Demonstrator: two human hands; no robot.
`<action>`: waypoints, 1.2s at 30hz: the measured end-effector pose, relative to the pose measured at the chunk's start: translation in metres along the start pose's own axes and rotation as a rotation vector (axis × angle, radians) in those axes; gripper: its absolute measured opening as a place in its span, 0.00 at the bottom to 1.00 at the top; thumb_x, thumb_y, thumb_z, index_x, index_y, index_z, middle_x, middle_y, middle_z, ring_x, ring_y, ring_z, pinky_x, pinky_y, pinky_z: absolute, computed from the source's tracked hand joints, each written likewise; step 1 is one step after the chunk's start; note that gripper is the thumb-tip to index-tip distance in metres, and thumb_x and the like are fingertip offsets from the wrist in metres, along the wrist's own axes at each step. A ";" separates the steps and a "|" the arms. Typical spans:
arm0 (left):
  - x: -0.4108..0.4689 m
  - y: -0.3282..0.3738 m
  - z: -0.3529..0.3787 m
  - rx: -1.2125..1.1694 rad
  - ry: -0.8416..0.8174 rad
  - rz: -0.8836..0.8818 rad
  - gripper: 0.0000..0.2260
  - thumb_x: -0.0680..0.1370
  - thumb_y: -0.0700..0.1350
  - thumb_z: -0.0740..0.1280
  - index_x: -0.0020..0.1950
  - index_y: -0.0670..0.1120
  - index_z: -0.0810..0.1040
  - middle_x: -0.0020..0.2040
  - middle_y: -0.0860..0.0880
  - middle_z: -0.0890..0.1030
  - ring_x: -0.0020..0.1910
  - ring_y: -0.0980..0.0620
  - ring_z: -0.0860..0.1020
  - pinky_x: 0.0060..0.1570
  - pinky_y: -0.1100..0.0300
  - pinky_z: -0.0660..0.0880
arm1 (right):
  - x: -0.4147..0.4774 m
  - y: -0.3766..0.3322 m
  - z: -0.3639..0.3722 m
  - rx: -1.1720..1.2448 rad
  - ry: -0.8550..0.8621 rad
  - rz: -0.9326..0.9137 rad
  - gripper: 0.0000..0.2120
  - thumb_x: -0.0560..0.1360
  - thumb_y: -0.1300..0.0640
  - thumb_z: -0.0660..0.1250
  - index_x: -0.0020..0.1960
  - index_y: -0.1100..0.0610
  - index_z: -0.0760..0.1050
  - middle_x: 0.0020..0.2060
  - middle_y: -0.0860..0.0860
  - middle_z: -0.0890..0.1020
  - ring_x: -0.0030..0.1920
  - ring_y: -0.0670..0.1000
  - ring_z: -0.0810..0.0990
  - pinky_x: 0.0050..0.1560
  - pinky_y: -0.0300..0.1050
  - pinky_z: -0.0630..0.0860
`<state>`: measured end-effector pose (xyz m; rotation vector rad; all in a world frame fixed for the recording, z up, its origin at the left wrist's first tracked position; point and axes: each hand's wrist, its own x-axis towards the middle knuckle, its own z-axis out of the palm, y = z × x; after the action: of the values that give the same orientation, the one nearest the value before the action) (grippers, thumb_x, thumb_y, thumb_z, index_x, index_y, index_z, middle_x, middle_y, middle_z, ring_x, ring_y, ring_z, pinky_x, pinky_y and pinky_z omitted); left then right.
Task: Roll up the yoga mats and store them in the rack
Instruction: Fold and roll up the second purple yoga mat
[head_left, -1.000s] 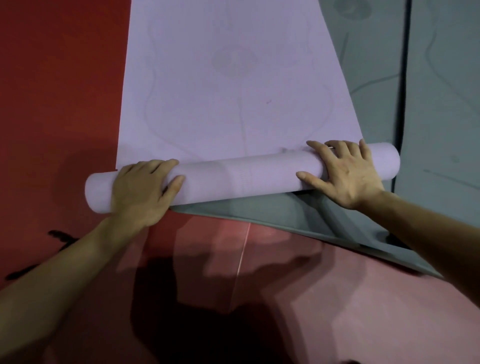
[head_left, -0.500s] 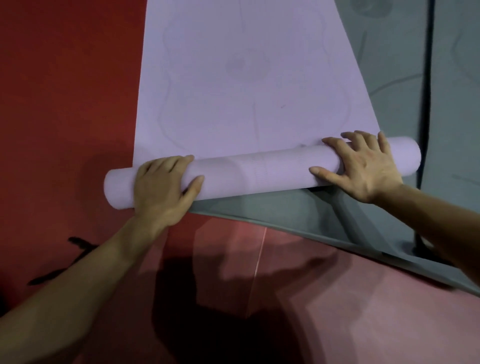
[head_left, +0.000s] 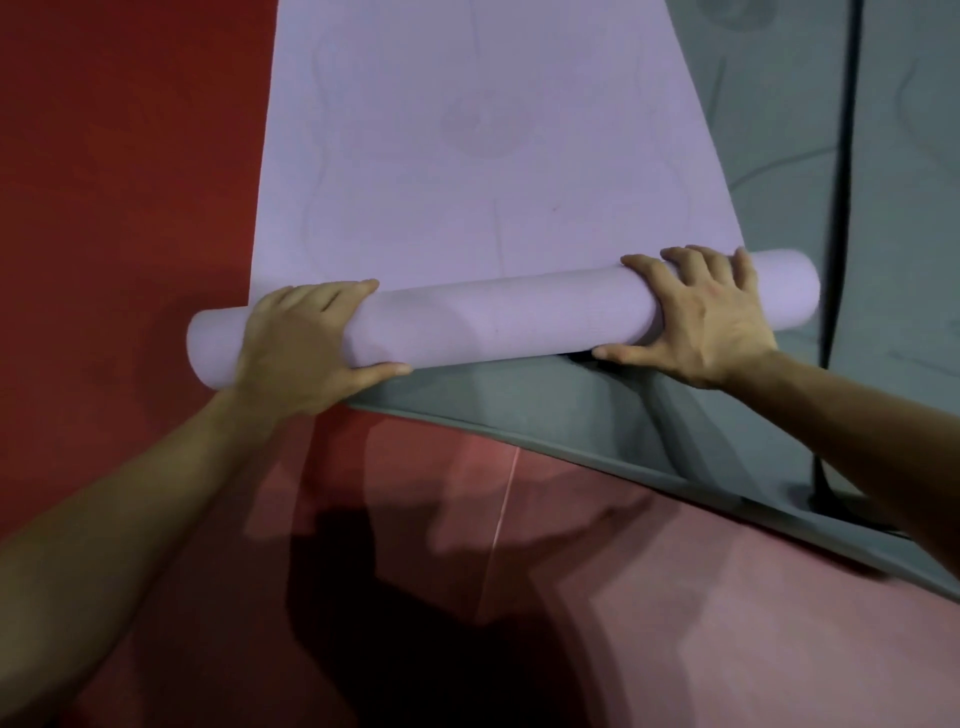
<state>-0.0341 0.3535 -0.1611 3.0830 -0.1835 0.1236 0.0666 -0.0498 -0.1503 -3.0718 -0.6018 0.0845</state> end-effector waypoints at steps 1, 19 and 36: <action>0.003 -0.001 0.000 0.007 0.013 0.007 0.41 0.70 0.77 0.62 0.71 0.49 0.75 0.61 0.47 0.83 0.56 0.42 0.82 0.57 0.45 0.76 | 0.004 0.001 -0.001 -0.012 -0.009 -0.011 0.53 0.60 0.13 0.52 0.75 0.44 0.66 0.68 0.59 0.75 0.71 0.63 0.70 0.75 0.71 0.54; -0.060 0.025 -0.028 0.000 -0.224 -0.064 0.38 0.67 0.80 0.55 0.67 0.57 0.72 0.57 0.53 0.82 0.55 0.47 0.80 0.45 0.52 0.73 | -0.085 -0.007 -0.001 0.020 0.123 -0.148 0.42 0.72 0.22 0.58 0.78 0.46 0.69 0.65 0.63 0.76 0.65 0.66 0.73 0.74 0.67 0.62; -0.045 0.025 -0.005 -0.040 0.009 -0.127 0.32 0.76 0.69 0.57 0.70 0.49 0.77 0.61 0.47 0.83 0.58 0.42 0.80 0.60 0.45 0.72 | -0.064 -0.018 -0.001 0.058 0.124 -0.086 0.36 0.78 0.28 0.53 0.80 0.46 0.65 0.75 0.59 0.70 0.75 0.65 0.65 0.77 0.70 0.54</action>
<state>-0.0820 0.3346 -0.1583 3.0433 0.0102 0.1274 0.0005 -0.0576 -0.1452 -2.9635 -0.7095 -0.0868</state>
